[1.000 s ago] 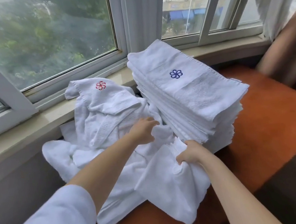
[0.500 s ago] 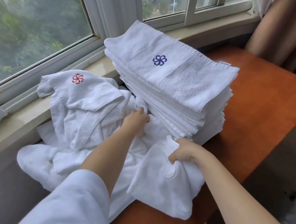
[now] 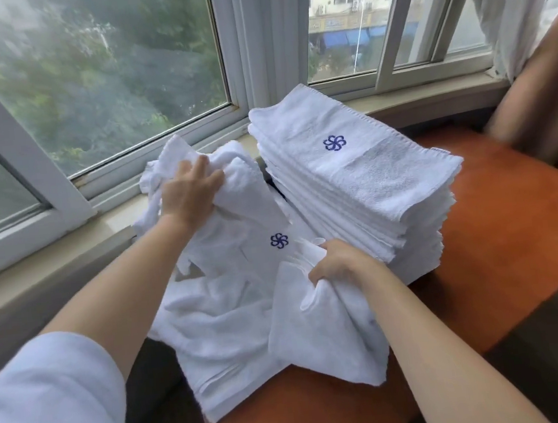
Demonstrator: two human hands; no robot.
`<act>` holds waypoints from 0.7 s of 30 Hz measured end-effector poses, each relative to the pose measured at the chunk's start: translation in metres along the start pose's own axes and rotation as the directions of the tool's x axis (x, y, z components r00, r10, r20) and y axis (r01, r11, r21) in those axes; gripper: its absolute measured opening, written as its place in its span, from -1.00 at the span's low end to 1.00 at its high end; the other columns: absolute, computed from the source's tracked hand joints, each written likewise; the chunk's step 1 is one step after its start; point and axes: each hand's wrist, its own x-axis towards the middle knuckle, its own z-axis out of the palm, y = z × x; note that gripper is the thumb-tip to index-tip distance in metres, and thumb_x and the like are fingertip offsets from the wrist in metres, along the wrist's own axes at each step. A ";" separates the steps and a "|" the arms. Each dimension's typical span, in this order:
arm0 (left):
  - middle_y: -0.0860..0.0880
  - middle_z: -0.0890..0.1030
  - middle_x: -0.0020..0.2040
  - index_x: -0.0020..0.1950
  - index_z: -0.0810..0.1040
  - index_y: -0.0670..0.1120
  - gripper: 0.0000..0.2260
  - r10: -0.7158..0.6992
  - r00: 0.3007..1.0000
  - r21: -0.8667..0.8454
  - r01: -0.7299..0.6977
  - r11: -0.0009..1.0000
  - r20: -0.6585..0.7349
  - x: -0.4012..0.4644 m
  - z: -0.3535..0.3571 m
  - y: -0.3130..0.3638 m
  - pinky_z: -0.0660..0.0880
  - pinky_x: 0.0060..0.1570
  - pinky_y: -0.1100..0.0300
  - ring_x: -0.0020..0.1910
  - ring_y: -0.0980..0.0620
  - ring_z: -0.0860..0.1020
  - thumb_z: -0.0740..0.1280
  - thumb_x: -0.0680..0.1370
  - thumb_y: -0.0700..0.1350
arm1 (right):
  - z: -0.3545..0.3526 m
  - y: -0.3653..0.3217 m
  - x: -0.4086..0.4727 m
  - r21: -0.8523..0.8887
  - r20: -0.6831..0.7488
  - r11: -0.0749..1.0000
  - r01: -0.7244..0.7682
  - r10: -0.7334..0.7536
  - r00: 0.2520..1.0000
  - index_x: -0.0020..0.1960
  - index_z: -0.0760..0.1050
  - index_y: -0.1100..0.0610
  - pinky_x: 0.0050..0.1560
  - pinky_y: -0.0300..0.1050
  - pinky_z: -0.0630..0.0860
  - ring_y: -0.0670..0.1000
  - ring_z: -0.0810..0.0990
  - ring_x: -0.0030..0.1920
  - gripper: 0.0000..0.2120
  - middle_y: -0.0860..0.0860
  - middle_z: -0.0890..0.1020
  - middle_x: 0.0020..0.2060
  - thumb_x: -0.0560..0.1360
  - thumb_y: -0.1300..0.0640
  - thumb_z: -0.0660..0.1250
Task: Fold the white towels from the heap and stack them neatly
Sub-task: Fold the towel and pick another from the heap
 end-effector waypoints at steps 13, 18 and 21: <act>0.05 0.50 0.27 0.33 0.47 0.05 -0.66 -0.048 0.757 0.309 -0.207 0.928 0.652 -0.011 0.010 -0.020 0.46 0.11 0.13 0.32 -0.05 0.41 0.29 0.55 -0.03 | -0.011 -0.021 0.015 0.363 -0.205 0.925 0.109 -0.034 0.978 -0.27 0.51 0.07 -0.45 -0.30 0.39 -0.10 0.50 -0.40 -0.81 -0.05 0.55 -0.40 0.34 0.33 0.42; -0.12 0.50 0.33 0.35 0.49 -0.13 -0.65 0.080 0.578 0.186 -0.386 0.903 0.812 -0.047 0.036 0.006 0.47 -0.04 0.29 0.31 -0.10 0.47 0.27 0.56 -0.11 | -0.004 -0.027 0.025 0.412 -0.276 0.899 0.146 -0.030 0.961 -0.30 0.52 0.07 -0.36 -0.25 0.42 -0.09 0.53 -0.37 -0.82 -0.08 0.56 -0.42 0.30 0.31 0.44; -0.05 0.50 0.27 0.29 0.51 -0.05 -0.60 0.115 0.481 0.008 -0.245 0.970 0.869 -0.057 0.022 0.005 0.46 -0.02 0.20 0.23 -0.08 0.48 0.37 0.46 -0.23 | -0.002 -0.029 0.029 0.425 -0.274 0.894 0.143 -0.024 0.962 -0.28 0.52 0.07 -0.29 -0.21 0.45 -0.04 0.55 -0.33 -0.83 -0.05 0.58 -0.39 0.29 0.30 0.44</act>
